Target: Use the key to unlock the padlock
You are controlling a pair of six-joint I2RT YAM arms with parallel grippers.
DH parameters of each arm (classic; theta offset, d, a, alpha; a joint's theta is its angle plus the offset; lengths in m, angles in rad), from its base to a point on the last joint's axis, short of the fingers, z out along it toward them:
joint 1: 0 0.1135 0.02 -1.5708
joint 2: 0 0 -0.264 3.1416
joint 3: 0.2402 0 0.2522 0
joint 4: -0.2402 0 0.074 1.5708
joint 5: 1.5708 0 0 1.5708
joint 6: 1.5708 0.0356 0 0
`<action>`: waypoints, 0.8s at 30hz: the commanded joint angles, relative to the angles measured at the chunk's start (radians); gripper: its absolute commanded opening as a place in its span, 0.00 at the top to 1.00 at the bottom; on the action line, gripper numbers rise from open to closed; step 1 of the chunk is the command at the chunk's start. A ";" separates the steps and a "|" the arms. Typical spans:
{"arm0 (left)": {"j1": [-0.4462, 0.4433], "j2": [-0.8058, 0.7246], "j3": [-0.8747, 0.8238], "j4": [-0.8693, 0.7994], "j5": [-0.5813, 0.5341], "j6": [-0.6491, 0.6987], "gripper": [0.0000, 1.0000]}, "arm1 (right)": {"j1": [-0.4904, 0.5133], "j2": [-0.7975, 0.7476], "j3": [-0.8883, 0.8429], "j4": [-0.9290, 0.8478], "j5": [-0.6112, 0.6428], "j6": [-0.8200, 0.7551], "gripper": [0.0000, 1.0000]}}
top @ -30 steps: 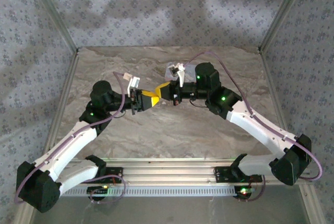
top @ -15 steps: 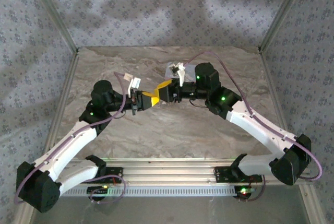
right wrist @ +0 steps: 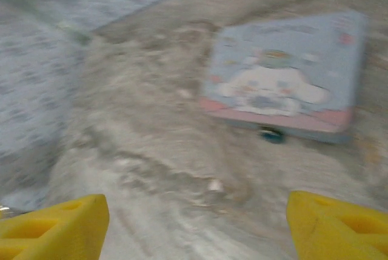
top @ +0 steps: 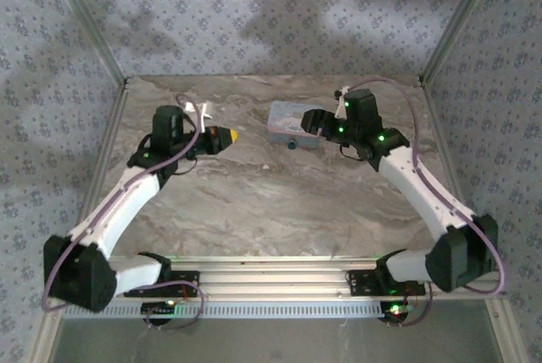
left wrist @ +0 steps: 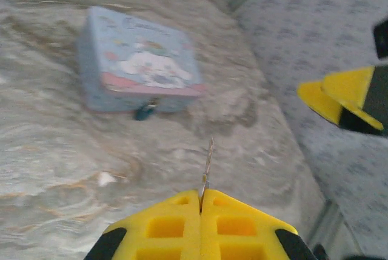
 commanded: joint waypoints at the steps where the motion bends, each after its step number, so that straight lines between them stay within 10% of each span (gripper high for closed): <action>1: 0.006 0.110 0.104 -0.076 -0.110 0.042 1.00 | -0.035 0.115 0.069 -0.099 0.134 0.040 0.21; 10: 0.006 0.464 0.368 -0.089 -0.275 0.100 1.00 | -0.110 0.474 0.321 -0.144 0.087 0.032 0.21; 24: -0.041 0.945 0.836 -0.233 -0.230 0.129 1.00 | -0.125 0.712 0.457 -0.160 -0.027 -0.038 0.33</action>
